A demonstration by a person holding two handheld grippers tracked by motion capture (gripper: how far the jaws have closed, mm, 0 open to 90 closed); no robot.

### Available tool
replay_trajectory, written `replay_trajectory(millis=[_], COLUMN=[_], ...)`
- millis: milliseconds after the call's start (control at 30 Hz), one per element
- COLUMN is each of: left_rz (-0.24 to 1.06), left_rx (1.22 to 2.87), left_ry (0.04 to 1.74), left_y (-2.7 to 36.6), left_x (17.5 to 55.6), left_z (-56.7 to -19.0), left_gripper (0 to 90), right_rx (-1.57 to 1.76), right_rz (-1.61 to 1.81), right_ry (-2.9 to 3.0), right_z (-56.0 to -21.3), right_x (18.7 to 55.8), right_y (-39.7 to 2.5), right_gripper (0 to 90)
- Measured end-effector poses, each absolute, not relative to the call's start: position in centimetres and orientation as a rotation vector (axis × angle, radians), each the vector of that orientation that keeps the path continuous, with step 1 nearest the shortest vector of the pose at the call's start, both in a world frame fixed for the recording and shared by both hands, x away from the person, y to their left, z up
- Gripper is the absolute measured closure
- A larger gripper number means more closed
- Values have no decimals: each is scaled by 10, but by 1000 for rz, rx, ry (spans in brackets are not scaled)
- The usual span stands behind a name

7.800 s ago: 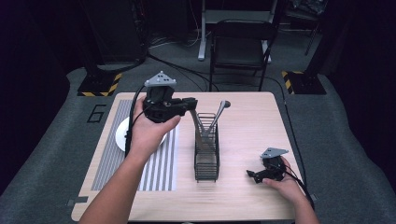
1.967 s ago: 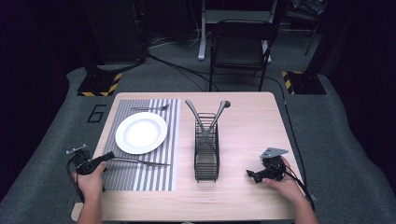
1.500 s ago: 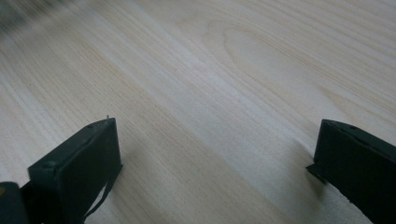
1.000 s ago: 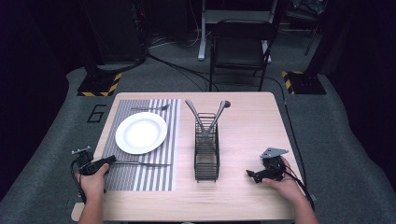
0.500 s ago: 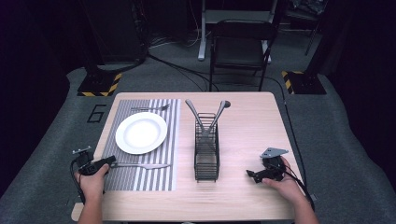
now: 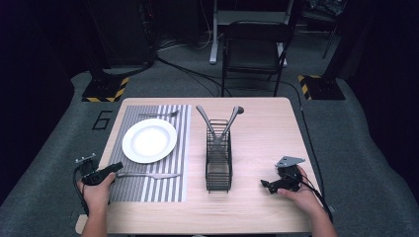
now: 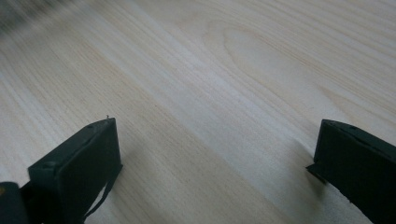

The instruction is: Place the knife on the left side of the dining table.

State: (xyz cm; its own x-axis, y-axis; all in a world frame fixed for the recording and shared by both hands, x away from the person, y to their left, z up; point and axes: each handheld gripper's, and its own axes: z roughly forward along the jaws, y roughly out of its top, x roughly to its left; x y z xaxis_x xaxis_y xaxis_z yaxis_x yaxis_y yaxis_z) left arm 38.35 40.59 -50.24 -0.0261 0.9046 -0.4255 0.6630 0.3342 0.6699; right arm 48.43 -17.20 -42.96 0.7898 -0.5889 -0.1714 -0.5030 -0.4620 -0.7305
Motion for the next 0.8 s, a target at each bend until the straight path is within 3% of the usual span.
replay_trajectory(millis=[300, 800], left_rz=[388, 368], left_rx=[1510, 1743], left_ry=[1619, 1368], left_y=[378, 320], left_x=[384, 382], left_z=[-487, -467], left_gripper=[473, 457], right_rx=[-2149, -2150], right_rz=[-126, -133], right_ry=[805, 806], right_z=[-430, -430], right_x=[484, 484], right_y=[-172, -172], right_gripper=[0, 0])
